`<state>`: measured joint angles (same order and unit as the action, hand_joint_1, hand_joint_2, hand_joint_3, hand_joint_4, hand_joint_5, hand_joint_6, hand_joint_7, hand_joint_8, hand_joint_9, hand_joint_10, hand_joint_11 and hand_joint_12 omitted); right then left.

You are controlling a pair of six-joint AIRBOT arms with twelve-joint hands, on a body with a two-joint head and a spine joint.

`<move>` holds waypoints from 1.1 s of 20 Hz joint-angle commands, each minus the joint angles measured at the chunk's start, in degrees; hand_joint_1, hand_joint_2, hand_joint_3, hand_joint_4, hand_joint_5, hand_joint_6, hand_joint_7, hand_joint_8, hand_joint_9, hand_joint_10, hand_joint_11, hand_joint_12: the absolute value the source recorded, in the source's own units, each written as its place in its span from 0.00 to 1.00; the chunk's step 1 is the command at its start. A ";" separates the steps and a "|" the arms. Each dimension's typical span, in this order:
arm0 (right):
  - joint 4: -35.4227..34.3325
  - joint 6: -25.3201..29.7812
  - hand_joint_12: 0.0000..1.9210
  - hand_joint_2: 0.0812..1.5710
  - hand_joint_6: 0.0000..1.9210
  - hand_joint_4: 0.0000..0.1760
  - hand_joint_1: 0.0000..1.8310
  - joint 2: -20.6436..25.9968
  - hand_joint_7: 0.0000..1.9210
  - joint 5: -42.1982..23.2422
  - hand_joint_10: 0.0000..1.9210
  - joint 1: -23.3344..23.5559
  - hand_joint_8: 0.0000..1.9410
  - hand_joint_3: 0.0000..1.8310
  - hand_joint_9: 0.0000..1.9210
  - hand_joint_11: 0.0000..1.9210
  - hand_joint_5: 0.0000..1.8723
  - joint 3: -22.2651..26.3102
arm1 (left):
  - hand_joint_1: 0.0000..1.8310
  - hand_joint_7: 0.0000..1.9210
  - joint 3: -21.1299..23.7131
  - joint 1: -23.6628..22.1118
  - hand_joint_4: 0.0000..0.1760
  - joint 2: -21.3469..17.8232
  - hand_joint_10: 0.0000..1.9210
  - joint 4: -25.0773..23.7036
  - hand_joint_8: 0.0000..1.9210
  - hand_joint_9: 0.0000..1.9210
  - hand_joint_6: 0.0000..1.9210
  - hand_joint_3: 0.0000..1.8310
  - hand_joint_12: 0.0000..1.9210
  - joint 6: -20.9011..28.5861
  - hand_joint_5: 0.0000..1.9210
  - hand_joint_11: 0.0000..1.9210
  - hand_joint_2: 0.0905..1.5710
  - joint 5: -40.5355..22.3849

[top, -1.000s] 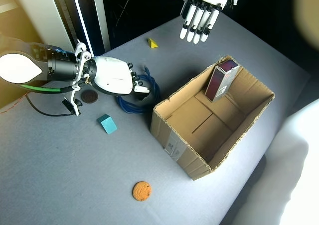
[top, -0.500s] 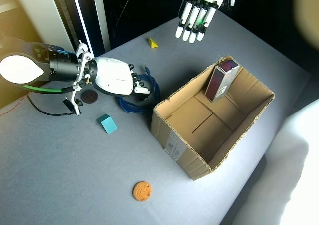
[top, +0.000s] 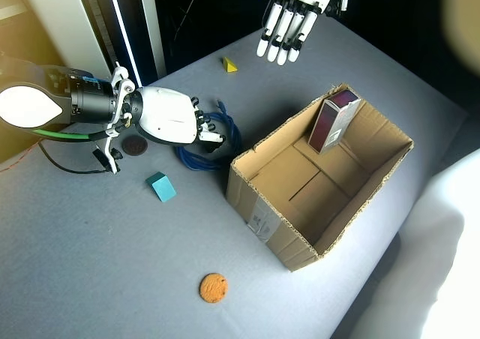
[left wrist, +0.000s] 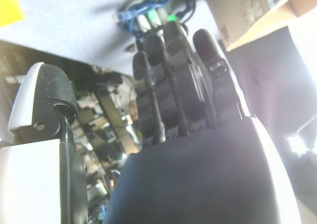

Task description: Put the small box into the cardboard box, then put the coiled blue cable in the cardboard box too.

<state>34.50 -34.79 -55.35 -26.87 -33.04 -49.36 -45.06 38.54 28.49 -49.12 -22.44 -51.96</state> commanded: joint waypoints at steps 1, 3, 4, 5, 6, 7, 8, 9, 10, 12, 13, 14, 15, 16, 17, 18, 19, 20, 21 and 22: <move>-0.24 -0.16 0.67 0.69 0.51 0.00 0.73 0.30 0.48 -2.57 0.52 0.18 0.48 0.00 0.47 0.30 0.54 0.30 | 0.41 0.32 -0.17 -0.72 0.00 -0.07 0.00 2.24 0.00 0.31 0.00 0.00 0.62 -0.06 0.27 0.00 0.71 -5.13; -0.27 -0.16 0.65 0.69 0.51 0.00 0.75 0.34 0.46 -2.57 0.58 0.45 0.51 0.00 0.50 0.36 0.54 0.30 | 0.44 0.32 -0.23 -0.71 0.00 -0.07 0.00 2.23 0.00 0.31 0.00 0.00 0.63 -0.05 0.28 0.00 0.70 -5.14; -0.26 -0.16 0.65 0.69 0.49 0.00 0.75 0.34 0.46 -2.64 0.58 0.41 0.52 0.00 0.51 0.36 0.55 0.32 | 0.44 0.33 -0.27 -0.71 0.00 -0.07 0.01 2.27 0.00 0.32 0.00 0.00 0.63 -0.04 0.28 0.00 0.70 -5.14; -0.05 -0.15 0.64 0.69 0.49 0.00 0.75 0.34 0.47 -2.79 0.58 0.31 0.52 0.00 0.51 0.36 0.54 0.38 | 0.43 0.32 -0.30 -0.72 0.00 -0.07 0.00 2.32 0.00 0.31 0.00 0.00 0.62 -0.04 0.27 0.00 0.71 -5.15; 1.35 0.09 0.63 0.68 0.49 0.00 0.75 0.36 0.48 -3.25 0.56 0.19 0.50 0.00 0.52 0.37 0.54 0.56 | 0.43 0.32 -0.30 -0.72 0.00 -0.07 0.00 2.37 0.00 0.31 0.00 0.00 0.62 -0.04 0.27 0.00 0.71 -5.23; 4.67 1.80 0.63 0.68 0.48 0.00 0.75 0.46 0.49 -4.02 0.55 0.12 0.49 0.00 0.53 0.38 0.55 0.82 | 0.43 0.32 -0.29 -0.72 0.00 -0.07 0.00 2.39 0.00 0.31 0.00 0.00 0.62 -0.01 0.27 0.00 0.71 -5.36; 8.19 4.21 0.63 0.68 0.48 0.00 0.75 0.66 0.49 -5.01 0.55 -0.03 0.50 0.00 0.53 0.38 0.54 1.14 | 0.43 0.32 -0.22 -0.72 0.00 -0.07 0.00 2.39 0.00 0.31 0.00 0.00 0.63 0.02 0.28 0.00 0.70 -5.38; 11.47 7.09 0.62 0.67 0.48 0.00 0.76 0.84 0.50 -6.05 0.53 -0.07 0.49 0.00 0.54 0.39 0.54 1.39 | 0.43 0.32 -0.14 -0.73 0.00 -0.07 0.00 2.39 0.00 0.31 0.00 0.00 0.63 0.07 0.27 0.00 0.71 -5.38; 14.31 9.75 0.61 0.67 0.48 0.00 0.75 1.10 0.49 -7.39 0.53 -0.06 0.50 0.00 0.54 0.39 0.54 1.62 | 0.43 0.32 -0.07 -0.79 0.00 -0.07 0.01 2.39 0.00 0.32 0.00 0.00 0.63 0.11 0.28 0.00 0.71 -5.38; 18.37 12.16 0.63 0.68 0.48 0.00 0.75 2.05 0.49 -11.26 0.56 0.21 0.49 0.00 0.51 0.36 0.54 2.31 | 0.43 0.33 -0.01 -0.93 0.00 -0.07 0.01 2.39 0.00 0.32 0.00 0.00 0.63 0.11 0.28 0.00 0.71 -5.38; 19.80 12.21 0.63 0.68 0.49 0.00 0.75 2.66 0.51 -13.01 0.56 0.67 0.47 0.00 0.51 0.36 0.54 2.83 | 0.43 0.33 -0.01 -0.94 0.00 -0.07 0.01 2.39 0.01 0.32 0.00 0.00 0.63 0.11 0.28 0.00 0.70 -5.37; 20.68 12.21 0.63 0.68 0.50 0.00 0.75 3.02 0.51 -14.19 0.55 1.10 0.47 0.00 0.52 0.37 0.53 3.15 | 0.42 0.33 -0.02 -0.94 0.00 -0.07 0.01 2.39 0.00 0.32 0.00 0.00 0.63 0.11 0.28 0.00 0.71 -5.37; 21.25 12.21 0.62 0.68 0.50 0.00 0.75 3.21 0.51 -15.39 0.54 1.68 0.47 0.00 0.52 0.38 0.53 3.29 | 0.42 0.32 -0.03 -0.94 0.00 -0.07 0.00 2.39 0.00 0.31 0.00 0.00 0.63 0.11 0.27 0.00 0.71 -5.38; 21.76 12.19 0.61 0.68 0.50 0.00 0.75 3.20 0.51 -15.75 0.54 2.25 0.47 0.00 0.52 0.38 0.53 3.29 | 0.42 0.32 -0.03 -0.98 0.00 -0.07 0.00 2.39 0.00 0.31 0.00 0.00 0.62 0.11 0.27 0.00 0.72 -5.38; 22.11 11.64 0.60 0.67 0.48 0.00 0.75 3.15 0.51 -15.76 0.53 2.98 0.48 0.00 0.53 0.40 0.54 3.28 | 0.41 0.33 -0.04 -1.07 0.00 -0.03 0.01 2.39 0.01 0.33 0.01 0.00 0.63 0.10 0.29 0.01 0.71 -5.36; 22.14 10.57 0.61 0.67 0.49 0.00 0.75 3.07 0.50 -16.13 0.54 4.03 0.48 0.00 0.52 0.39 0.54 3.27 | 0.41 0.33 -0.05 -1.12 0.00 0.00 0.01 2.39 0.00 0.32 0.00 0.00 0.63 0.09 0.28 0.01 0.71 -5.33; 22.14 9.44 0.61 0.67 0.49 0.00 0.75 2.99 0.50 -16.64 0.54 5.00 0.48 0.00 0.52 0.39 0.54 3.27 | 0.41 0.33 -0.03 -1.12 0.00 0.00 0.01 2.35 0.00 0.32 0.00 0.00 0.63 0.09 0.28 0.01 0.71 -5.31; 22.22 9.03 0.61 0.67 0.48 0.00 0.76 2.89 0.52 -17.16 0.53 6.23 0.46 0.00 0.53 0.39 0.54 3.27 | 0.40 0.32 -0.02 -1.12 0.00 0.00 0.00 2.33 0.00 0.31 0.00 0.00 0.62 0.09 0.28 0.00 0.72 -5.31; 22.50 9.01 0.61 0.67 0.49 0.00 0.76 2.80 0.52 -17.30 0.53 7.40 0.45 0.00 0.53 0.38 0.55 3.27 | 0.40 0.33 -0.02 -1.12 0.00 0.01 0.00 2.32 0.00 0.32 0.00 0.00 0.63 0.09 0.28 0.00 0.72 -5.31; 22.55 9.01 0.61 0.68 0.50 0.00 0.75 2.73 0.51 -17.30 0.55 9.37 0.47 0.00 0.51 0.37 0.54 3.27 | 0.42 0.32 -0.05 -1.12 0.00 0.01 0.00 2.28 0.00 0.32 0.00 0.00 0.63 0.09 0.28 0.00 0.72 -5.31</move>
<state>59.35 -25.56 -52.77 -38.00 -24.08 -46.46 -45.17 38.02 28.49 -49.15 -22.37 -52.23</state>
